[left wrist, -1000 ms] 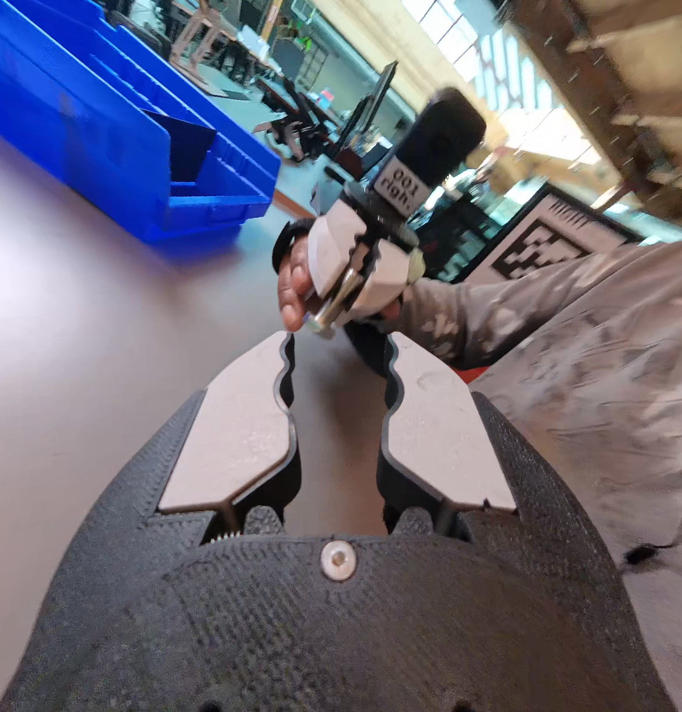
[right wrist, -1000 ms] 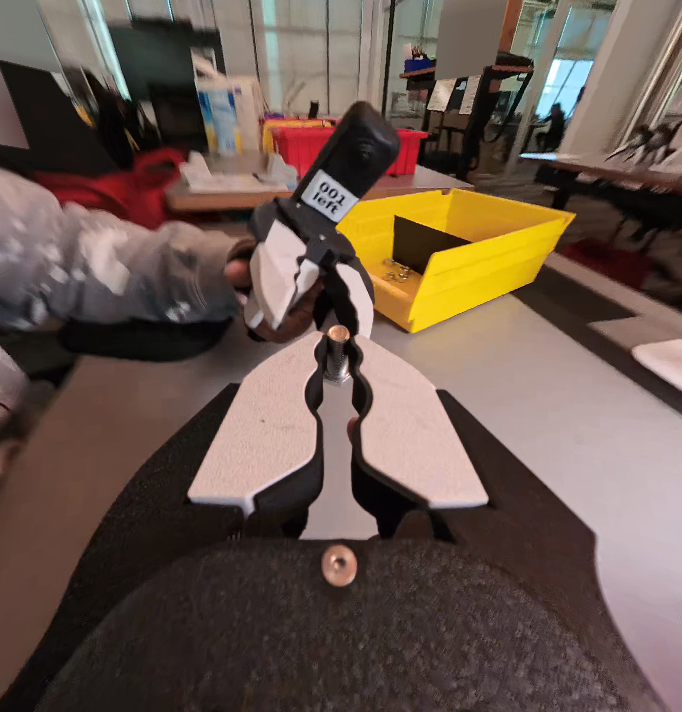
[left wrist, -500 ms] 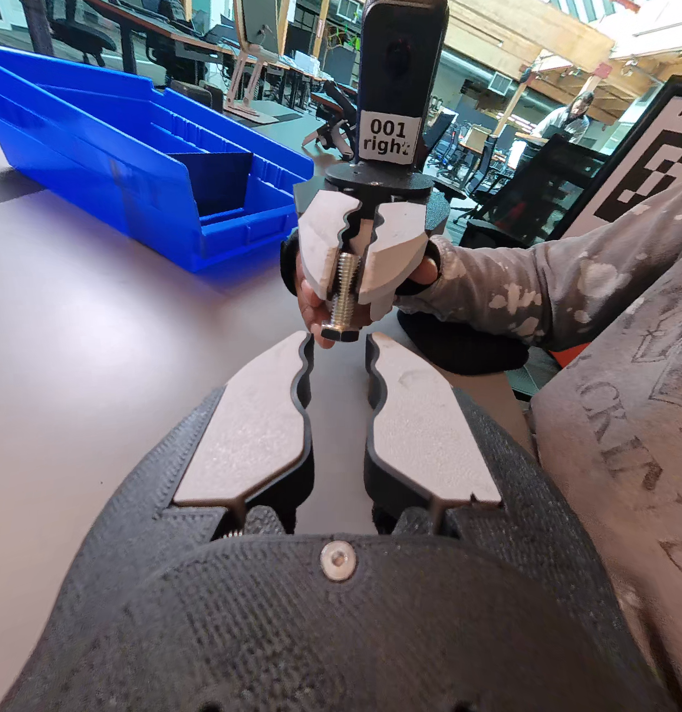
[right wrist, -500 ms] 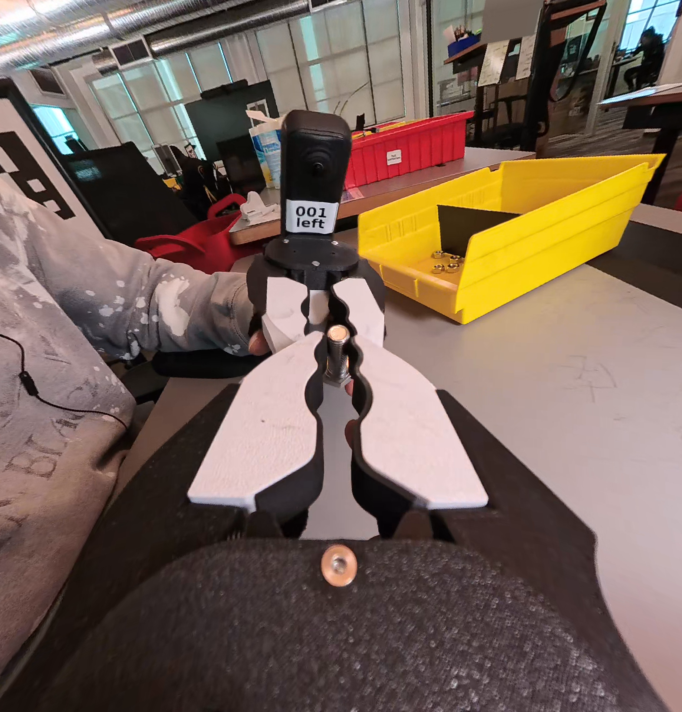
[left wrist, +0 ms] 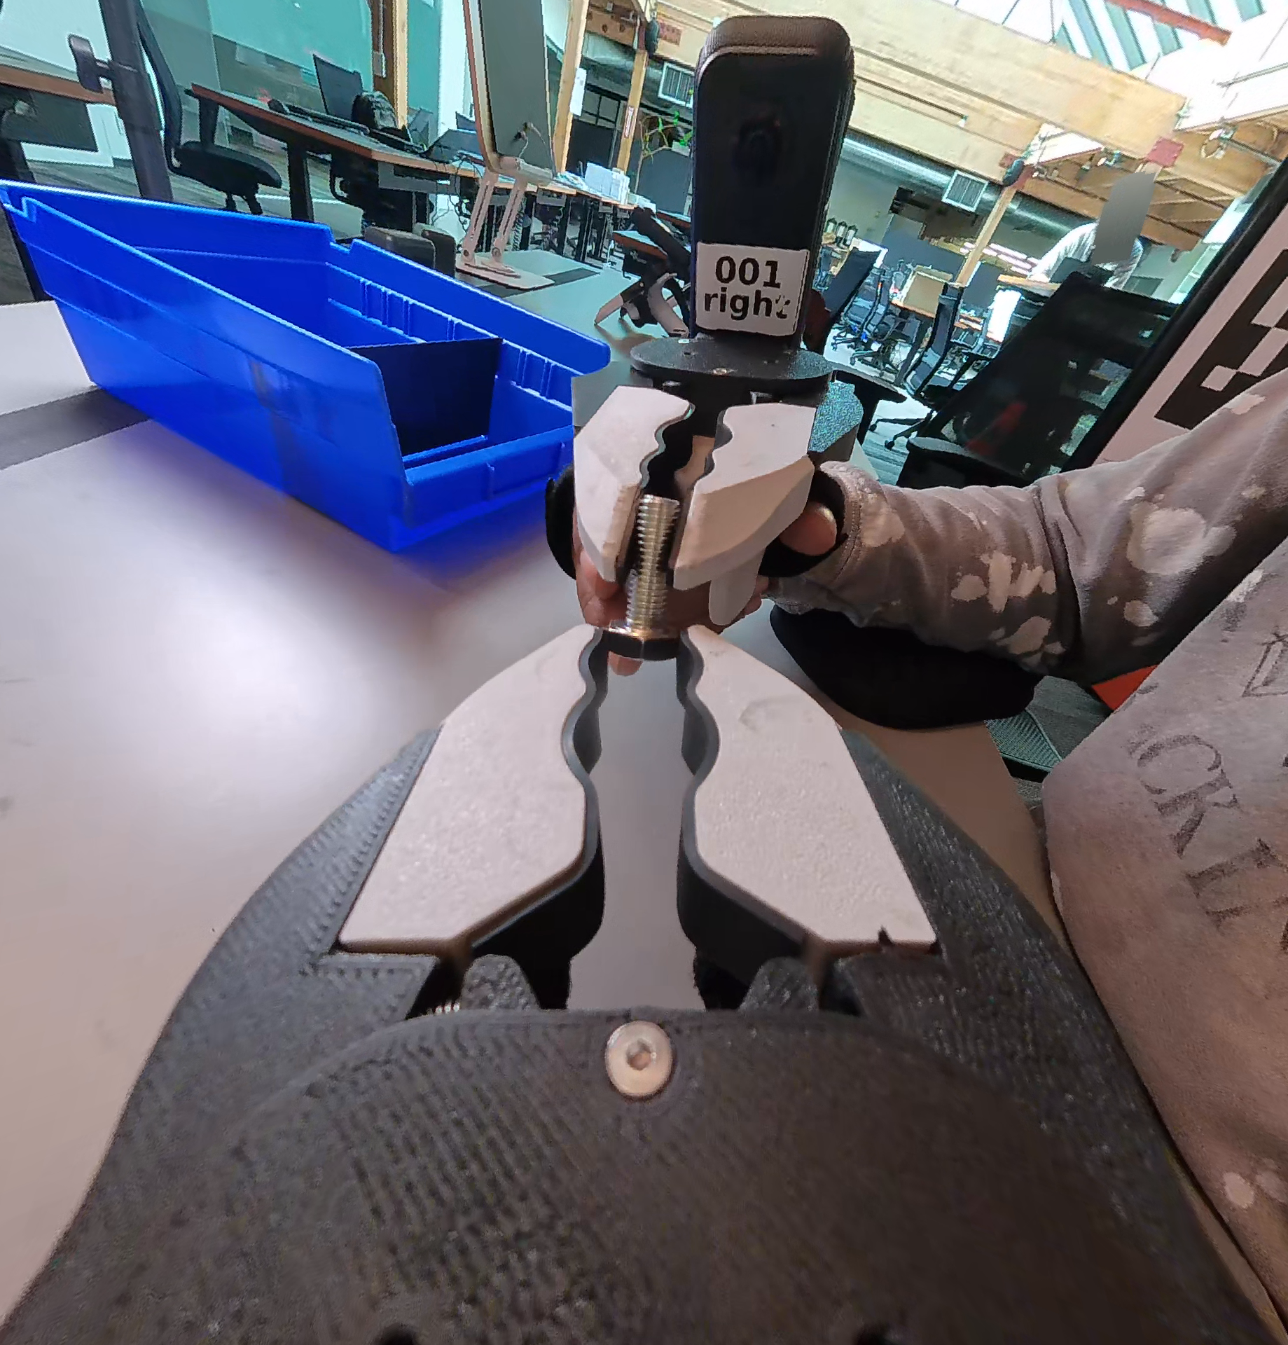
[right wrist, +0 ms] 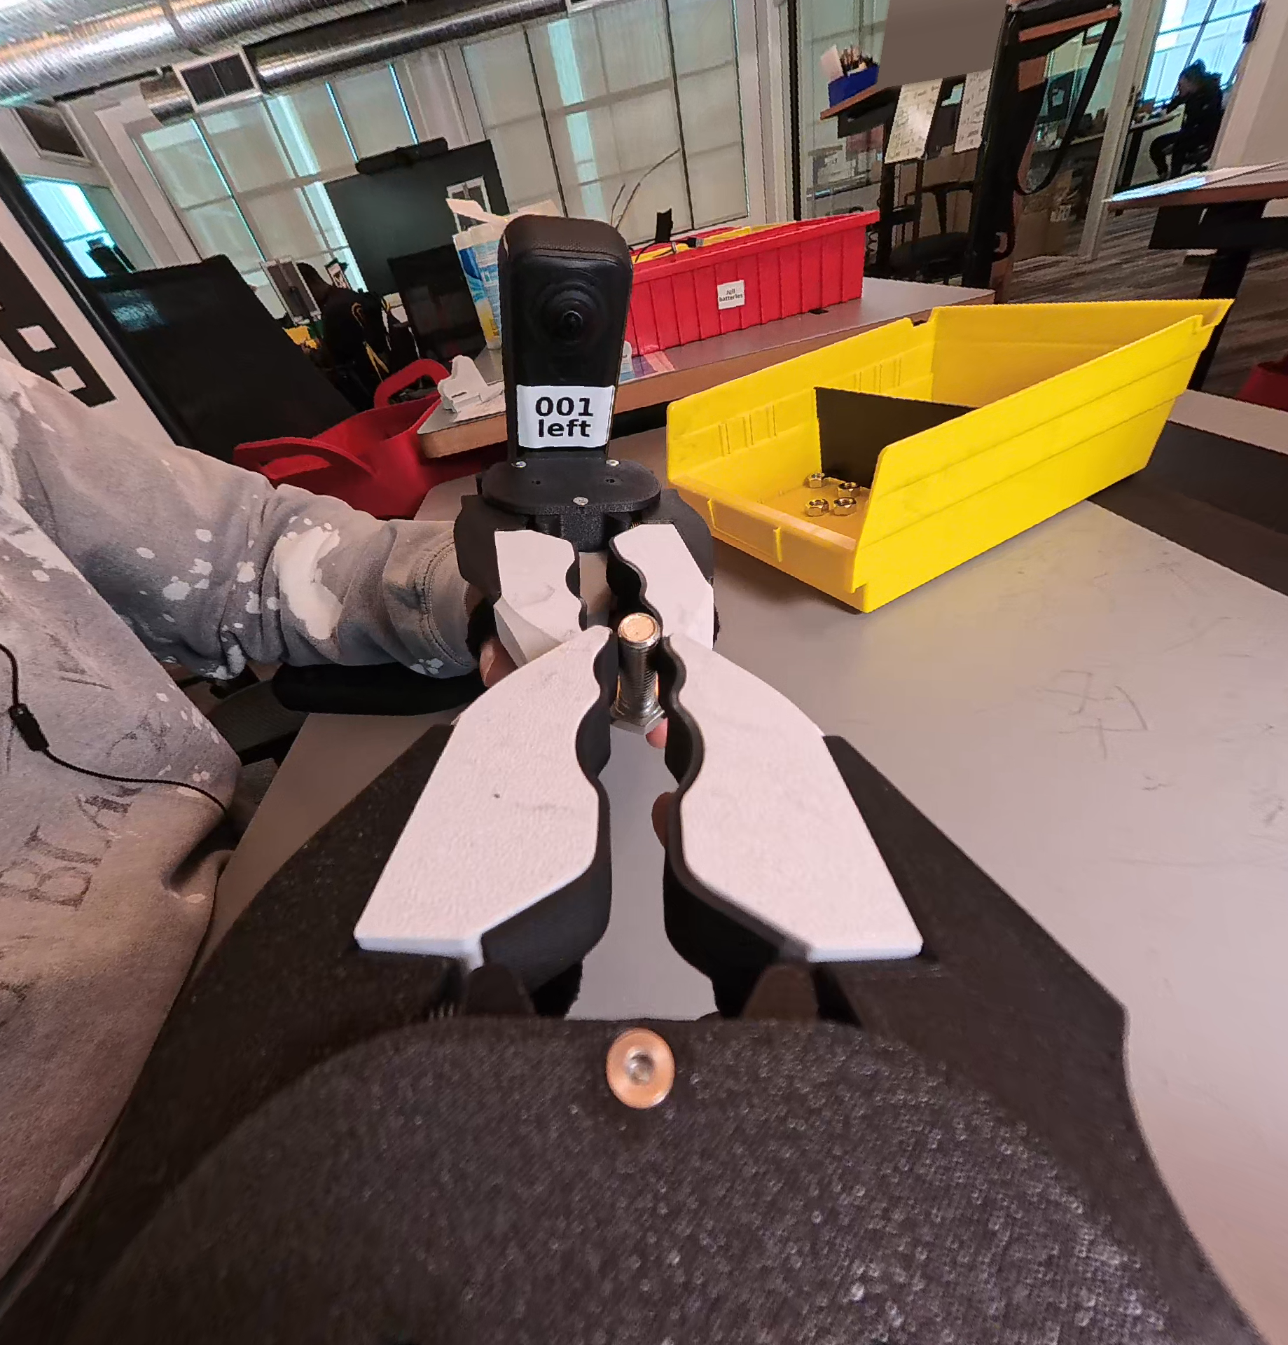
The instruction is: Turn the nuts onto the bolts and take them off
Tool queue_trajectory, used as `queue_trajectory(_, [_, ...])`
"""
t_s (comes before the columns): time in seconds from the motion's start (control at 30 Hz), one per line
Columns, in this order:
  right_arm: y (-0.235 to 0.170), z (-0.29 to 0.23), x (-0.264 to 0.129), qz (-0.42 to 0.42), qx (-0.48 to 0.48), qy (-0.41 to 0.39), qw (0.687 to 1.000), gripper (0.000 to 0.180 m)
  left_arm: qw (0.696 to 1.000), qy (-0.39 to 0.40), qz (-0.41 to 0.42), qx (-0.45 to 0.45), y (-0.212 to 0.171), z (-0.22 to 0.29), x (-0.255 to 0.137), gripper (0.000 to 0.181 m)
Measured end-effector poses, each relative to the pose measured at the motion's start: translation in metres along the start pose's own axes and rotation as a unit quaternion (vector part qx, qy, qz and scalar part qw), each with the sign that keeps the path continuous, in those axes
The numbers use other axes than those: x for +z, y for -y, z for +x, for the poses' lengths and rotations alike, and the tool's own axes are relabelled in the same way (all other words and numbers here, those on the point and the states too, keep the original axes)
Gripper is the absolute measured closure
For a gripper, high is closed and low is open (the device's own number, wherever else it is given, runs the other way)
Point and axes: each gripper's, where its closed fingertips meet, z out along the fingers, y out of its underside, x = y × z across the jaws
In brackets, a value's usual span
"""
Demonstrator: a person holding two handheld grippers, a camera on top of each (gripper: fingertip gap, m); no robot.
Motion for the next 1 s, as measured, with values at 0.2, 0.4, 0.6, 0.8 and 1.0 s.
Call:
queue_trajectory(0.2, [0.0, 0.0, 0.0, 0.012, 0.005, 0.003, 1.0, 0.164, 0.999, -0.007, 0.037, -0.022, 0.01, -0.001, -0.003, 0.163])
queue_trajectory(0.4, [-0.002, -0.001, 0.002, 0.005, -0.007, -0.001, 1.0, 0.17, 0.999, -0.013, 0.026, -0.02, 0.006, 0.002, -0.002, 0.162])
queue_trajectory(0.6, [-0.022, 0.005, 0.0, -0.068, -0.057, -0.027, 0.996, 0.17, 0.998, -0.029, 0.032, -0.039, 0.014, -0.003, -0.015, 0.155])
queue_trajectory(0.8, [-0.046, -0.004, 0.012, -0.129, -0.094, -0.021, 0.987, 0.17, 0.999, -0.035, -0.033, 0.013, -0.005, 0.008, -0.005, 0.158])
queue_trajectory(1.0, [-0.048, -0.006, 0.012, -0.135, -0.102, -0.024, 0.985, 0.17, 0.998, -0.03, -0.044, 0.037, -0.006, 0.009, -0.006, 0.17])
